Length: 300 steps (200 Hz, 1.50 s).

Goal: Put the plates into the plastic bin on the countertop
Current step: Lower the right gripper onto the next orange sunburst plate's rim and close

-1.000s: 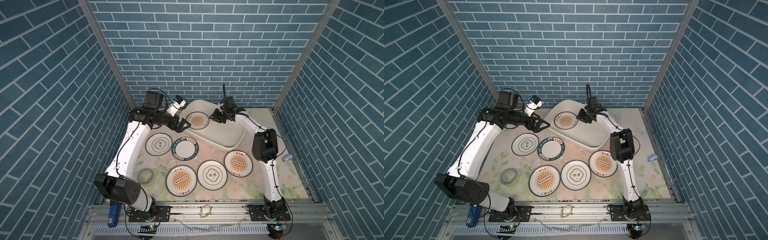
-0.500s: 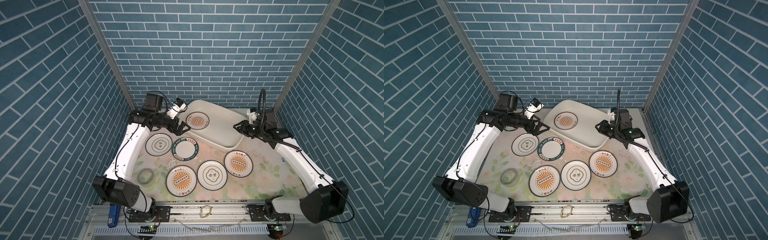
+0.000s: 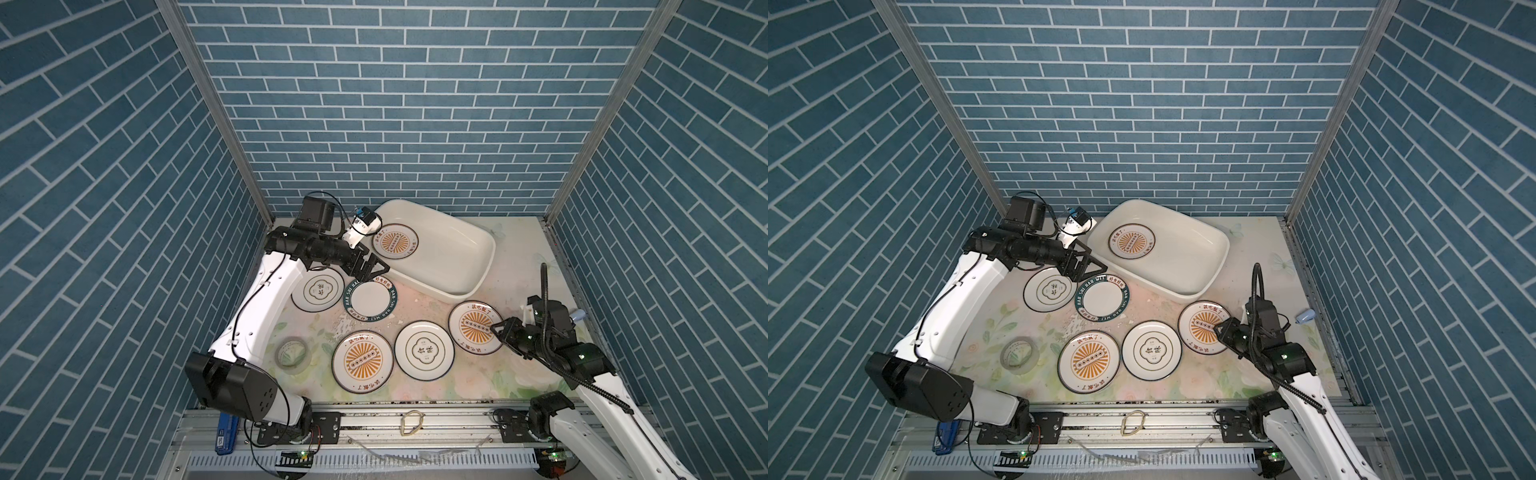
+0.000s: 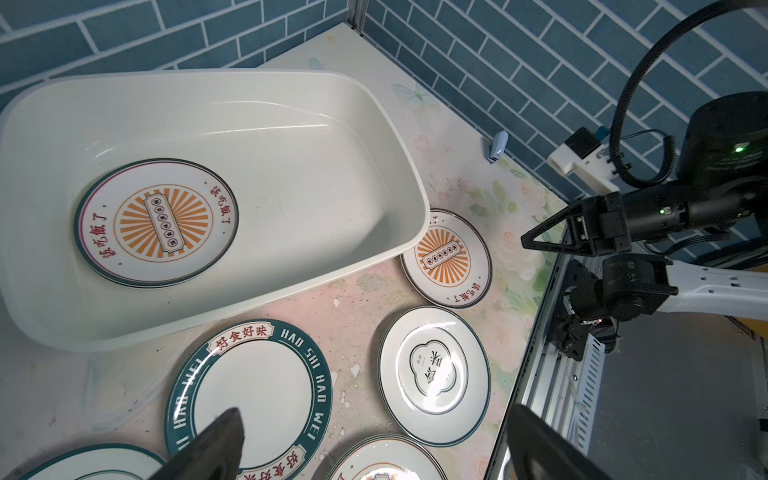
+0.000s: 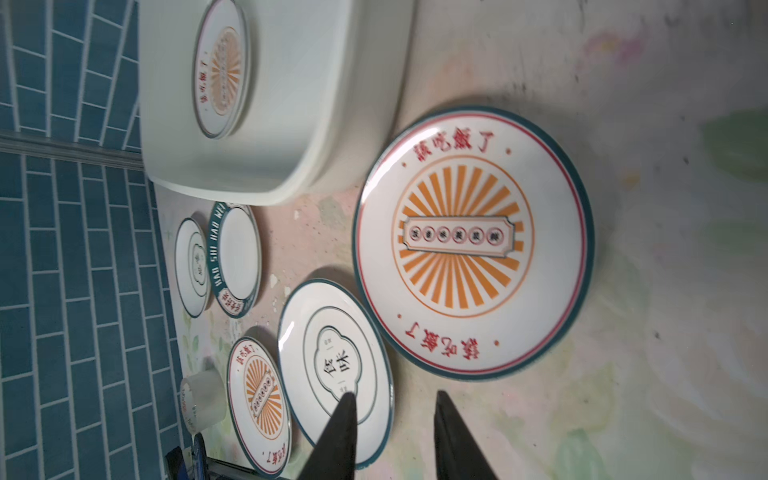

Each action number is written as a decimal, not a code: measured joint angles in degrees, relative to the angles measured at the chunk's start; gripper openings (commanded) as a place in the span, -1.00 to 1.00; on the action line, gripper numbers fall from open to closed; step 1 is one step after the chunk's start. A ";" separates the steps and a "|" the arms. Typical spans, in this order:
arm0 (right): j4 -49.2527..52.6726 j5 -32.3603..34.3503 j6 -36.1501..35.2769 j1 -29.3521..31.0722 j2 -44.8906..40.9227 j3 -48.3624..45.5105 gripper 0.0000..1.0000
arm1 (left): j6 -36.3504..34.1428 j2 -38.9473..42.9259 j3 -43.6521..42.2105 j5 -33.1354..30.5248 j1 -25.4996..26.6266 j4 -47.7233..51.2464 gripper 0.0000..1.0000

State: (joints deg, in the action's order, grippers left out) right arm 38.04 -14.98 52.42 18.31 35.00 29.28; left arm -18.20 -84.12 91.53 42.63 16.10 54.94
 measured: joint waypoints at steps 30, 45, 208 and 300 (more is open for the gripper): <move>3.63 1.70 3.21 0.00 -5.51 -4.66 -0.28 | 0.87 0.00 -1.31 0.87 1.01 -1.33 0.99; 4.52 2.60 4.55 0.00 -8.11 -5.20 -0.26 | 1.33 -0.13 -1.68 1.09 1.33 -2.36 0.99; -8.33 2.69 13.07 -0.61 -7.23 -16.37 -0.24 | 2.58 0.55 -5.05 2.05 2.80 -6.16 0.99; -12.22 2.73 13.44 -3.17 -4.92 -19.52 -0.26 | 2.80 0.66 -5.07 2.05 2.80 -7.04 0.99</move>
State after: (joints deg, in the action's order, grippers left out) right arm 25.82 -12.25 65.87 15.14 30.09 9.76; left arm -15.40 -83.46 86.46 44.69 18.90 47.90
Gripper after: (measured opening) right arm 0.376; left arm 0.995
